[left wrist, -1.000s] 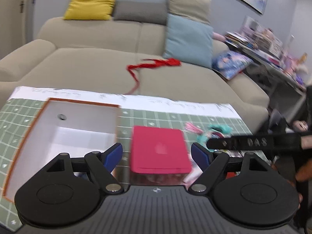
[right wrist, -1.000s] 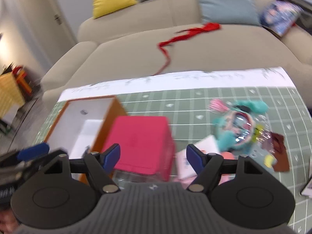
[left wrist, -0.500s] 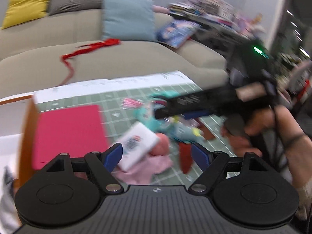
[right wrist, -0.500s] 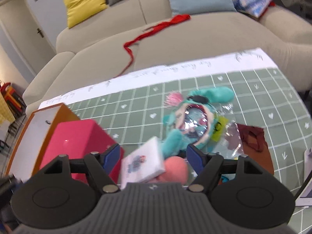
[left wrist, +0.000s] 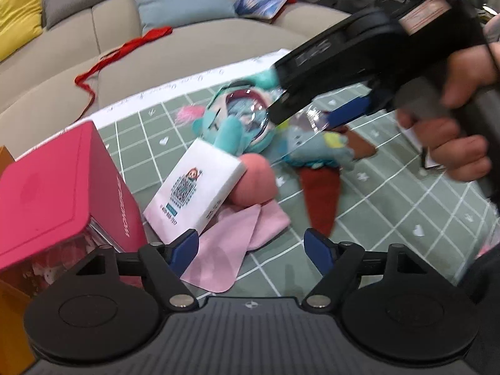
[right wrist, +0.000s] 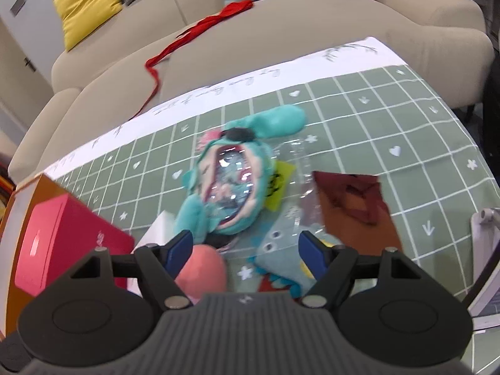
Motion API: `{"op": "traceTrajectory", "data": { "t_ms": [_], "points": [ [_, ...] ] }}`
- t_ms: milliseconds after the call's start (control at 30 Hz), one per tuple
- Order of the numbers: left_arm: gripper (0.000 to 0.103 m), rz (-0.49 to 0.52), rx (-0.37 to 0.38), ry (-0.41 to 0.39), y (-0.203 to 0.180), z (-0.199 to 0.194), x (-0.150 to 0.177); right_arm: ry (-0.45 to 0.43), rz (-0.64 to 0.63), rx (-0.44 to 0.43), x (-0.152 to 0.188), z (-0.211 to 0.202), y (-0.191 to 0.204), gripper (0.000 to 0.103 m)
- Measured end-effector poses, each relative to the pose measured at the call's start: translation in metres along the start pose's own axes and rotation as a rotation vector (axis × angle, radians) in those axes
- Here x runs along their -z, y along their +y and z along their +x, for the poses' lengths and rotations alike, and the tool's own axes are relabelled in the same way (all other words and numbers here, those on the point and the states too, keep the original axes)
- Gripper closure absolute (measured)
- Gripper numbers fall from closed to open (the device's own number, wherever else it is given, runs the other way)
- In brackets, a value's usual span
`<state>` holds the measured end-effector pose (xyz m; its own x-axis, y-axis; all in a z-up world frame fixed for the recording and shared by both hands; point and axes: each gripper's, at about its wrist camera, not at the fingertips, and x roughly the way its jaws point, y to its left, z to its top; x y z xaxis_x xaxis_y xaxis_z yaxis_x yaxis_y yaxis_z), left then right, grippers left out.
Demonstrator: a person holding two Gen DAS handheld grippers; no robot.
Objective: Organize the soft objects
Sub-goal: 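Move both tools back from the box to the pile of soft items, then grasp the blue plush toy with the right tool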
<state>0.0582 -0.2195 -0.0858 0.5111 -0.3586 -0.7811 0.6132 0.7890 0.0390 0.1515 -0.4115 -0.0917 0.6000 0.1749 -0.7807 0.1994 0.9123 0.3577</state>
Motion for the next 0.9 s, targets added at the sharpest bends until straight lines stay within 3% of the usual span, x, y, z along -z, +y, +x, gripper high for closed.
{"op": "traceTrajectory", "data": {
  "t_ms": [333,400,500,767,900],
  "points": [
    [0.016,0.009,-0.043,0.04,0.001,0.023,0.003,0.048,0.084,0.043,0.002,0.016,-0.028,0.029],
    [0.021,0.0,-0.054,0.043,0.002,0.026,0.004,0.057,0.087,0.056,0.002,0.021,-0.031,0.028],
    [0.021,-0.014,-0.03,0.033,0.004,0.027,0.003,0.07,0.116,0.068,0.003,0.028,-0.037,0.028],
    [0.021,-0.003,-0.037,0.068,0.002,0.041,0.006,0.125,0.054,0.128,0.009,0.037,-0.027,0.019],
    [0.029,-0.028,-0.011,0.081,0.007,0.042,0.002,0.123,0.013,0.18,0.014,0.043,-0.018,0.016]
  ]
}}
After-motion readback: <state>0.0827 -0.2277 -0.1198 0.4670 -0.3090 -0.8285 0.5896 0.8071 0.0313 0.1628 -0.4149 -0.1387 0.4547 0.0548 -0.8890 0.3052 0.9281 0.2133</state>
